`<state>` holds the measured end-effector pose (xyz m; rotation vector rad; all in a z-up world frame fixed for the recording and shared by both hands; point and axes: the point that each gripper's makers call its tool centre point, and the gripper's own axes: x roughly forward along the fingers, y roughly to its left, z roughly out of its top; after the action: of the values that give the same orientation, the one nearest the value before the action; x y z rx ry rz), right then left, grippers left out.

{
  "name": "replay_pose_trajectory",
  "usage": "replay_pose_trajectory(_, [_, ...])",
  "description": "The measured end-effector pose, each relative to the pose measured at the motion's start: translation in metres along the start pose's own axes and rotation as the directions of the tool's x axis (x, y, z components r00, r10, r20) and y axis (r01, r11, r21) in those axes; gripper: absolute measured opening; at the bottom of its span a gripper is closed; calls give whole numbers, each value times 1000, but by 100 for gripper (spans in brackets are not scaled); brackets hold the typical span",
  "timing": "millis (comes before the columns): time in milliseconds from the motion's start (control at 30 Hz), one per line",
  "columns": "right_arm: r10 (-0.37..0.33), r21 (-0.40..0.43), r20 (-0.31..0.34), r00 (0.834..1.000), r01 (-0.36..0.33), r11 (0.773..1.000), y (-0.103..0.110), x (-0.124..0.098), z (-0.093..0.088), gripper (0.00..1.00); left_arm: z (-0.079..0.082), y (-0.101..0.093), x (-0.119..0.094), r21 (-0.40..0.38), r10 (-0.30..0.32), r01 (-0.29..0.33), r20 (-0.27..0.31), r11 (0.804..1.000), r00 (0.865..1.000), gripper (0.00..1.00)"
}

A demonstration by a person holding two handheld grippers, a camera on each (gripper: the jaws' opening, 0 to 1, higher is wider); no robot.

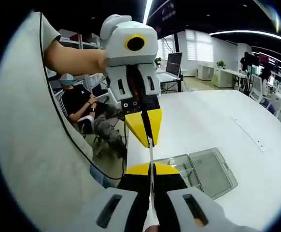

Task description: Insert the divider into the dual guide fixture by aligning both edges with the guide slots and pushing it downward to the bottom, including one-sided entry, uneven engagement, binding, and posture correction.

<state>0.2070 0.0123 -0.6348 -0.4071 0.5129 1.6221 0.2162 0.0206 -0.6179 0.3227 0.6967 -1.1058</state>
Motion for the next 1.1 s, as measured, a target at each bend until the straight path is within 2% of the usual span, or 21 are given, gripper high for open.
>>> replay_pose_trajectory(667, [30,90,7,1000,-31,995,-2,2,0,0,-3,2,0,-143,-81,75,-38,987,996,0])
replay_pose_trajectory(967, [29,99,12,1000,-30,995,-2,5,-2,0,-3,0,0,-137,-83,73,-65,988,994,0])
replay_pose_trajectory(1100, [37,139,23,999,-40,989,-2,5,-2,0,-3,-1,0,-131,-86,76,-74,989,994,0])
